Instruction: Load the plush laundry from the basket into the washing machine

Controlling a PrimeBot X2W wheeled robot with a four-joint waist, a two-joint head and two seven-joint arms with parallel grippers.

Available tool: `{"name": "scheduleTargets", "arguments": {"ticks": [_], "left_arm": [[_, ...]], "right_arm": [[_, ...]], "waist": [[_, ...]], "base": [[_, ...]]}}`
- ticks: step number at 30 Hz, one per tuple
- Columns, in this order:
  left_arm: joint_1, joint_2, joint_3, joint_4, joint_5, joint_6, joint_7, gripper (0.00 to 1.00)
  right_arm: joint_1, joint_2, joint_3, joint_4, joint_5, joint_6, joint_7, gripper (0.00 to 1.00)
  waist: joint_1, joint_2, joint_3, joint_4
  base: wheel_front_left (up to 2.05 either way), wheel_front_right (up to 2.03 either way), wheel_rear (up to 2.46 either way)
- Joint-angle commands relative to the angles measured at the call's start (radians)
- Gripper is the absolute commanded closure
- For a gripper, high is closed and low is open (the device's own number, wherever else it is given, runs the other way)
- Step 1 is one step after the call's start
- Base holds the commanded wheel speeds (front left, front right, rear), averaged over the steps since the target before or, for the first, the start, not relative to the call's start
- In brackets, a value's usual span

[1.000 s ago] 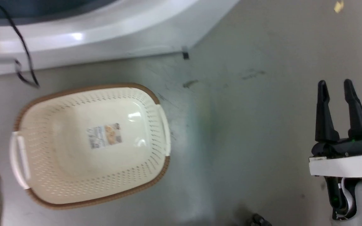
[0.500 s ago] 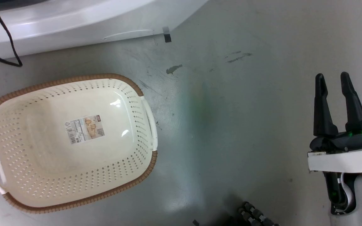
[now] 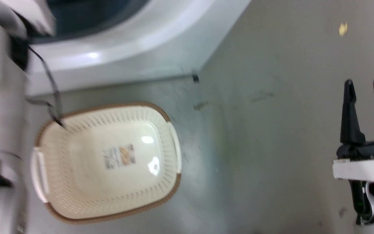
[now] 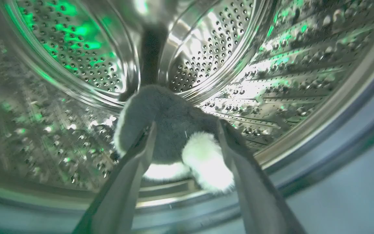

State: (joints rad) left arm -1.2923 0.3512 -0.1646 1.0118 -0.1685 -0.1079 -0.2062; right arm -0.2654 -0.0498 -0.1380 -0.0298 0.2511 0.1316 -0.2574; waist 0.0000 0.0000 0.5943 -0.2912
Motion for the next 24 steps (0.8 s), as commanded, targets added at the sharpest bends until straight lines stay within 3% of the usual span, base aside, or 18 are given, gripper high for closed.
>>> {"name": "scheduleTargets", "arguments": {"ticks": [1,5,13,21,24], "left_arm": [[0.057,-0.023,-0.003,-0.006,-0.015,-0.005,-0.029,0.00],[0.207,-0.062,0.013,-0.084,-0.053,-0.010,-0.054,0.00],[0.636,-0.137,0.091,-0.468,-0.089,0.012,-0.055,0.00],[1.020,-0.219,0.155,-0.727,-0.090,0.064,-0.055,0.00],[1.131,-0.237,0.138,-0.776,-0.062,0.074,-0.055,0.00]], "right_arm": [[0.026,0.000,-0.012,-0.003,-0.021,-0.001,-0.004,0.00],[0.072,0.000,-0.023,-0.006,-0.065,-0.001,-0.004,0.00],[0.166,0.000,-0.028,0.000,-0.121,-0.001,-0.004,0.00],[0.245,0.000,0.007,0.018,-0.132,-0.001,-0.004,0.00],[0.272,0.000,0.021,0.026,-0.134,-0.001,-0.004,0.00]], "waist": [[0.0000,0.0000,-0.127,0.072],[0.0000,0.0000,-0.244,0.121],[0.0000,0.0000,-0.426,0.211],[0.0000,0.0000,-0.533,0.258],[0.0000,0.0000,-0.553,0.266]], "base": [[0.00,0.00,0.00],[0.00,0.00,0.00],[0.00,0.00,0.00],[0.00,0.00,0.00],[0.00,0.00,0.00]]}}
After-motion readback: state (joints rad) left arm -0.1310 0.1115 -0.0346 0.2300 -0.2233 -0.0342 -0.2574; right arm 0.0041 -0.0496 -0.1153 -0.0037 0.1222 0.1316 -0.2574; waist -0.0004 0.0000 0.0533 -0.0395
